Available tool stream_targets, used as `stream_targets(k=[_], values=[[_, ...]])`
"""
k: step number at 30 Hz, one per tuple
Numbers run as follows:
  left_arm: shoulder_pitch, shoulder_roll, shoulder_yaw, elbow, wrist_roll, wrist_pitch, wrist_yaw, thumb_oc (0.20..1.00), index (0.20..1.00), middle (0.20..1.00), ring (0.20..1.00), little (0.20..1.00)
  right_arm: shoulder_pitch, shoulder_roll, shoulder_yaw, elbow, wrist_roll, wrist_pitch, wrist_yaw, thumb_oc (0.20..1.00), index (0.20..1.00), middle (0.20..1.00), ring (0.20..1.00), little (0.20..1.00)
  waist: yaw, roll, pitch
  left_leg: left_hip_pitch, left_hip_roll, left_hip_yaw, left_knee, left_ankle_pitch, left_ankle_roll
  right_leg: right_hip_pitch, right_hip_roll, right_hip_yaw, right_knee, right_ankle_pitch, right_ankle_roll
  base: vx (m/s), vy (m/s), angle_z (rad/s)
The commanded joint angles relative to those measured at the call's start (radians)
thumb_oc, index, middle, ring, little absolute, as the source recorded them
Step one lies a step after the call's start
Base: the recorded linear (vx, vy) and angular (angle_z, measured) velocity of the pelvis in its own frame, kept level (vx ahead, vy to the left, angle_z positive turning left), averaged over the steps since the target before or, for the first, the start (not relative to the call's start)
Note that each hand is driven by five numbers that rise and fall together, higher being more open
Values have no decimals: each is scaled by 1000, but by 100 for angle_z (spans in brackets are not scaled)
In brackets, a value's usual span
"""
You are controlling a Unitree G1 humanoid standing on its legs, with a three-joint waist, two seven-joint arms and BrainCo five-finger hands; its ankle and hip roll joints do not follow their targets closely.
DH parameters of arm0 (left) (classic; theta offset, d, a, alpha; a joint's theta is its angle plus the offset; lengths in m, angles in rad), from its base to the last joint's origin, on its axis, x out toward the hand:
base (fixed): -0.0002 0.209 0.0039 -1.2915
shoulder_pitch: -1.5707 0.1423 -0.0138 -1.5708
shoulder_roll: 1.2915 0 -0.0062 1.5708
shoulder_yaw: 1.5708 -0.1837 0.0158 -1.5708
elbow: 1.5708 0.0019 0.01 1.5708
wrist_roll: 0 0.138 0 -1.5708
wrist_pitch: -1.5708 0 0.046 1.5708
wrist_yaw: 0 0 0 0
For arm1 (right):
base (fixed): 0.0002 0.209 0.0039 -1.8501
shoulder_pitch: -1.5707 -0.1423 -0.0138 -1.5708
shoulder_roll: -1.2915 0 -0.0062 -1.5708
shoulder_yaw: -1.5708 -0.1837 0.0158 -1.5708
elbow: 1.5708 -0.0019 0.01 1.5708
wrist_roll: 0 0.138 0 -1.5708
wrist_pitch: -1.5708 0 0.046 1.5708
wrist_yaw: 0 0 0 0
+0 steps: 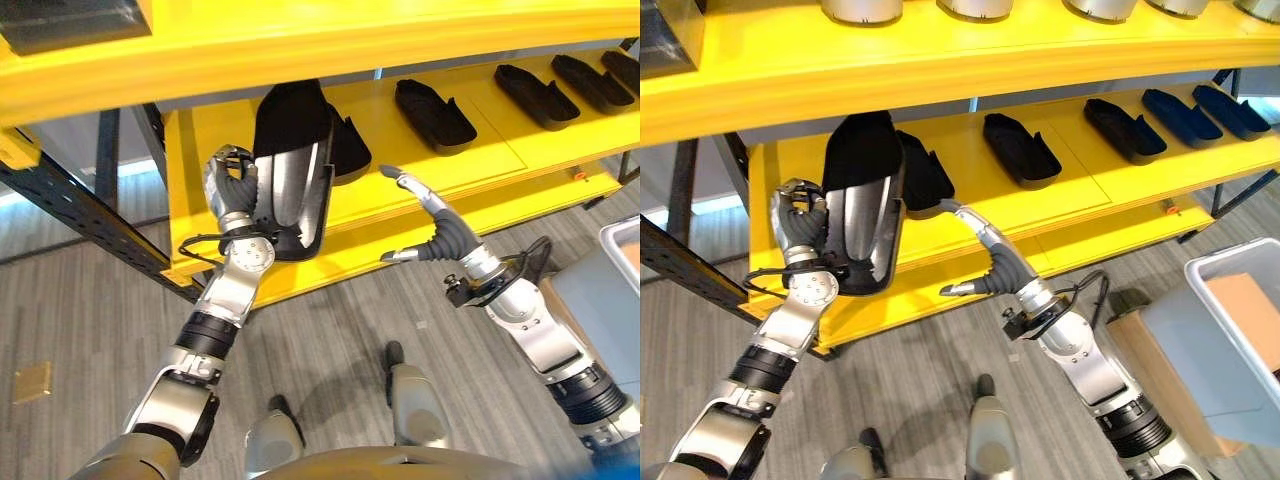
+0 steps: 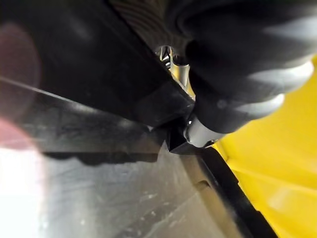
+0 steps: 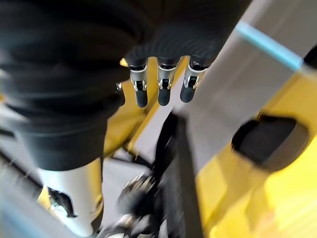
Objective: Move parts from the plastic box to the shelf.
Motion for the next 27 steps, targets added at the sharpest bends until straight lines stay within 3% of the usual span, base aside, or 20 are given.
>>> stream_targets(k=[1,5,8,21,27], values=[[-117,44,19,-27,-33,-70,80,200,200,200,200,200,-104,-21,-21,-44,16,1,-2,1000,1000,1000,1000,1000,15,53,43,60,36,17,-64,57,1,40,7,-59,-31,9,32,-38,-134,45],[-157,43,41,7,-48,-84,150,200,200,200,200,200,-134,-62,-21,-55,9,17,-20,1000,1000,1000,1000,1000,6,66,63,49,71,12,-126,116,-22,14,27,-82,7,-24,8,4,-55,12],[-176,53,65,27,-66,-87,177,200,200,200,200,200,-144,-80,-27,-63,19,19,-14,1000,1000,1000,1000,1000,0,71,71,44,79,12,-135,128,-29,1,32,-79,24,-34,3,28,-5,3],[-212,80,152,84,-97,-113,302,200,200,200,200,200,-150,-104,-38,-87,9,6,-13,1000,1000,1000,1000,1000,-21,78,96,19,82,12,-117,128,-37,-42,42,-45,72,-55,-6,14,14,4],[-302,164,185,219,-112,-90,329,200,200,200,200,200,-179,-135,-53,-117,41,21,5,1000,1000,1000,1000,1000,-42,77,115,-12,81,17,-93,119,-43,-87,52,-22,97,-60,-8,12,10,-1]])
